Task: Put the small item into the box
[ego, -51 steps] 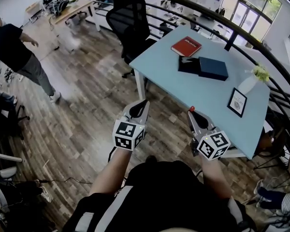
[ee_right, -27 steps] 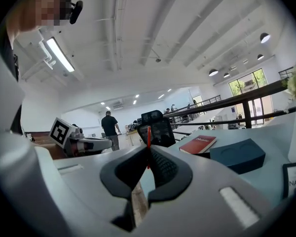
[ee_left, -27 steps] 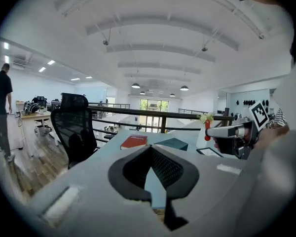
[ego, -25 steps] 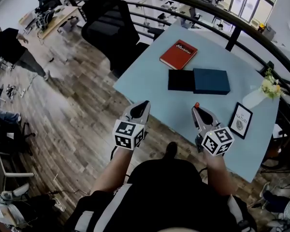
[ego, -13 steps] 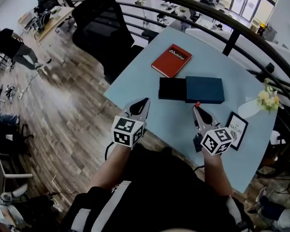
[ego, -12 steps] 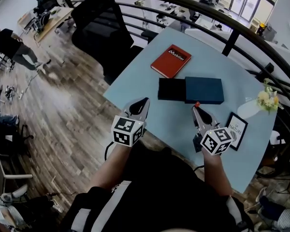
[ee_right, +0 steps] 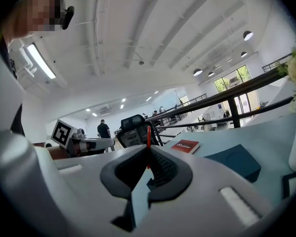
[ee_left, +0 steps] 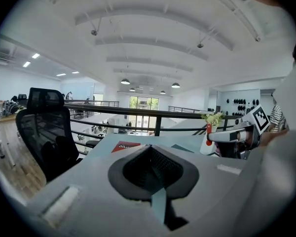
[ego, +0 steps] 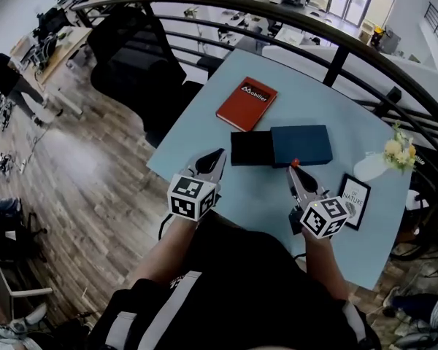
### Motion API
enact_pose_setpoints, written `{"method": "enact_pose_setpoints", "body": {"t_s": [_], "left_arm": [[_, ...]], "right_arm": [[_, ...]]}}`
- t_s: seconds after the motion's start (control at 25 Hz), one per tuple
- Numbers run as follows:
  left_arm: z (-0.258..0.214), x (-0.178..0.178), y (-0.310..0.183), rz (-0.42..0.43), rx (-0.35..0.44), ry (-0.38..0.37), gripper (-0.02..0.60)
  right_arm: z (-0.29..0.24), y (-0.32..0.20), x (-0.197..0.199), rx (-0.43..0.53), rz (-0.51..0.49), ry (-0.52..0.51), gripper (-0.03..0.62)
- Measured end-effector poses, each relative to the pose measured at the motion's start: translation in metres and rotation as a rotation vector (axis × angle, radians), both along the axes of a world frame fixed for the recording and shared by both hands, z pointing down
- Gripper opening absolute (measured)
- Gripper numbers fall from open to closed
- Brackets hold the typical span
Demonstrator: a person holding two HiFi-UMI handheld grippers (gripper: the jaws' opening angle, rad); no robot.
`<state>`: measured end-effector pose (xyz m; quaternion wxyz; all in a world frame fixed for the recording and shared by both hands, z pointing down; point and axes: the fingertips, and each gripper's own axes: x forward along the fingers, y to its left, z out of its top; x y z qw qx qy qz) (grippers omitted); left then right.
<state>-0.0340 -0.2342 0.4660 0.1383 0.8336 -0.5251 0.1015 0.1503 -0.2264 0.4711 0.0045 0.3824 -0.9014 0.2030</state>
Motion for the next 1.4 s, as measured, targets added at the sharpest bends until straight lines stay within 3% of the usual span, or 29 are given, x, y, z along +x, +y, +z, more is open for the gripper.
{"method": "enact_pose_setpoints", "body": {"t_s": [0.24,0.56,0.8,1.04,1.4], "left_arm": [[0.005,-0.021,-0.047,0.096,0.003,0.0,0.003],[0.023,-0.089,-0.1,0.192,-0.009,-0.028,0.003],[0.033,-0.129,-0.127,0.252,-0.014,-0.005,0.003],[0.042,-0.129,-0.143,0.276,-0.037,0.024,0.003],[0.043,-0.076,-0.149,0.304,-0.049,0.028,0.003]], "right_arm": [[0.015,-0.033,-0.03,-0.035,0.076,0.009,0.012],[0.025,-0.087,-0.095,-0.047,0.187,0.014,0.012],[0.031,-0.103,-0.131,-0.064,0.254,0.054,0.012],[0.038,-0.105,-0.134,-0.09,0.27,0.08,0.012],[0.058,-0.108,-0.09,-0.158,0.262,0.115,0.012]]}}
